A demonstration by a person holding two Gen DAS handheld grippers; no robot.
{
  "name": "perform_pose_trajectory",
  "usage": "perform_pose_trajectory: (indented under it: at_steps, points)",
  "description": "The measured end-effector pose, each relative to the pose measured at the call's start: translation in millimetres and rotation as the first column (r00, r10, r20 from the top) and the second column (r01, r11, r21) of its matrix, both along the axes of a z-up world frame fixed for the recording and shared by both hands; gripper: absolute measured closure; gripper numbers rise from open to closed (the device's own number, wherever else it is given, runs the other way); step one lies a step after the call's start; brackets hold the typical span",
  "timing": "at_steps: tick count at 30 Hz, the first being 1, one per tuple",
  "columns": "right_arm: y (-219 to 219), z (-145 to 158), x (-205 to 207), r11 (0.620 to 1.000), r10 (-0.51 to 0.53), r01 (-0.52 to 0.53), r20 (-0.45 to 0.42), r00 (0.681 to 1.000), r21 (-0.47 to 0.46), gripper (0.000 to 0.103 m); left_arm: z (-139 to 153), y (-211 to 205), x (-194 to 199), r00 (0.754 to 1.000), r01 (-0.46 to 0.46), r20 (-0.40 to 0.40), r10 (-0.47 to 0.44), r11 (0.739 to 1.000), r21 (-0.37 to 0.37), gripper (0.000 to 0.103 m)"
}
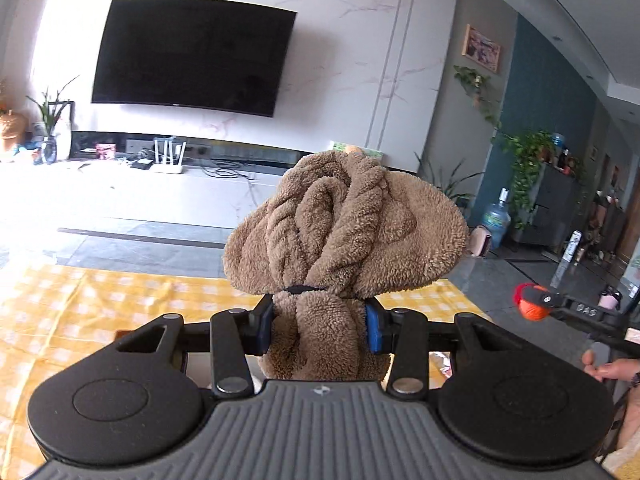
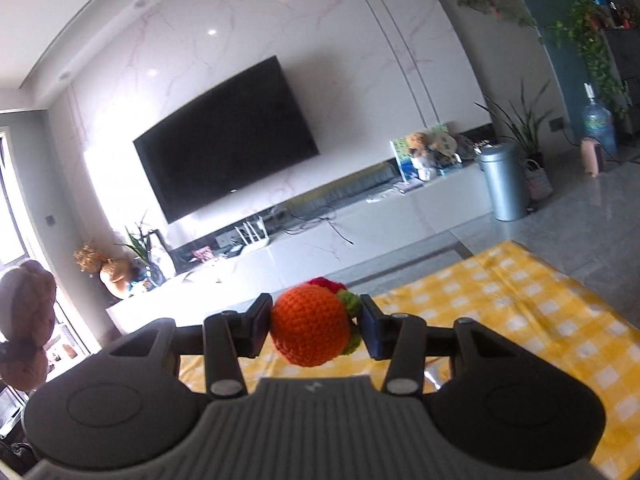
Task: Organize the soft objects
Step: 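Carry the towel bundle with the left tool toward the box while the right tool carries the ball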
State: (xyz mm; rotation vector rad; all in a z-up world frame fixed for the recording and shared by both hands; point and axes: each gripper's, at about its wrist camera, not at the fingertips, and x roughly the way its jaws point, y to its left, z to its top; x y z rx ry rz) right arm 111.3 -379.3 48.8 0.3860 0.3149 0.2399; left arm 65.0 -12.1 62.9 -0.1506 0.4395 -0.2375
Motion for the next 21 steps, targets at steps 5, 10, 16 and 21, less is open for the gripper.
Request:
perform_pose_trajectory:
  at_steps: [5, 10, 16, 21]
  points:
    - [51, 17, -1, 0.990, 0.142, -0.141, 0.050, 0.989, -0.023, 0.057, -14, 34, -3, 0.994, -0.103, -0.038, 0.104, 0.994, 0.026, 0.054]
    - [120, 16, 8, 0.954, 0.281, -0.278, 0.011, 0.960, -0.109, 0.057, -38, 68, 1, 0.982, -0.153, -0.114, 0.150, 0.988, -0.019, 0.054]
    - [219, -3, 12, 0.850, 0.461, -0.469, -0.093, 0.883, -0.240, 0.057, -57, 113, -8, 0.969, -0.194, -0.170, 0.181, 0.979, -0.067, 0.054]
    - [293, -31, 13, 0.721, 0.507, -0.554, -0.226, 0.831, -0.417, 0.057, -64, 130, -13, 0.968, -0.183, -0.190, 0.163, 0.979, -0.090, 0.054]
